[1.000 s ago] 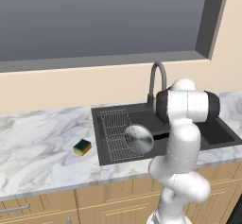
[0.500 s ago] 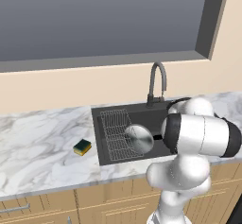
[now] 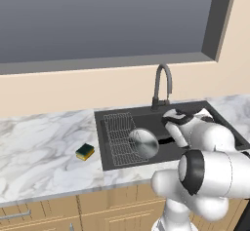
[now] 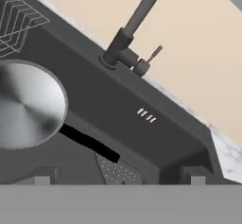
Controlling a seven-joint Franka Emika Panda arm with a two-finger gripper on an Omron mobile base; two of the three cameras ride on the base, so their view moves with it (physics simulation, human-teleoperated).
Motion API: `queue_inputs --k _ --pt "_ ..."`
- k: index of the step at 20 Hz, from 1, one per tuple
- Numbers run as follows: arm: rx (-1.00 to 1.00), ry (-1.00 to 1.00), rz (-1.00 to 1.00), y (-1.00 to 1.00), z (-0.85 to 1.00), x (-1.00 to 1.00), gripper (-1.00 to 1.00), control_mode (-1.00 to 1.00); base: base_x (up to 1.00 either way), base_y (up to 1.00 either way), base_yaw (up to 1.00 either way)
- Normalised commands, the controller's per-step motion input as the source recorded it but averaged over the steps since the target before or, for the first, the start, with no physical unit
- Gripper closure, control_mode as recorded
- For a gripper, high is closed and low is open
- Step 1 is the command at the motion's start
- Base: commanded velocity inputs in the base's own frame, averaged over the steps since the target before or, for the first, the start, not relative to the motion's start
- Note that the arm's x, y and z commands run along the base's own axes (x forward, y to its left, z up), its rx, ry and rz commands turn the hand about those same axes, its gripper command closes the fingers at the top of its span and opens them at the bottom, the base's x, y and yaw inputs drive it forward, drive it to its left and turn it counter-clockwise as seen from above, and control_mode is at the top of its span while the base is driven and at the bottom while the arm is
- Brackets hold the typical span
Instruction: Pick the pan and sponge and place them into the sink. Then turn on the water.
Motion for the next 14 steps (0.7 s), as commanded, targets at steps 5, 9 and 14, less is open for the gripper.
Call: queue_inputs --k 5,9,14 --pt "0.16 0.04 -0.28 0.0 1.0 0.0 -1.0 -1.0 0.0 0.0 0.0" --pt "0.23 0.08 -0.27 0.01 0.93 0.0 -1.0 -1.0 0.0 0.0 0.0" --pt "0.4 0.12 -0.23 0.03 0.74 -0.06 -1.0 -1.0 0.0 0.0 0.0"
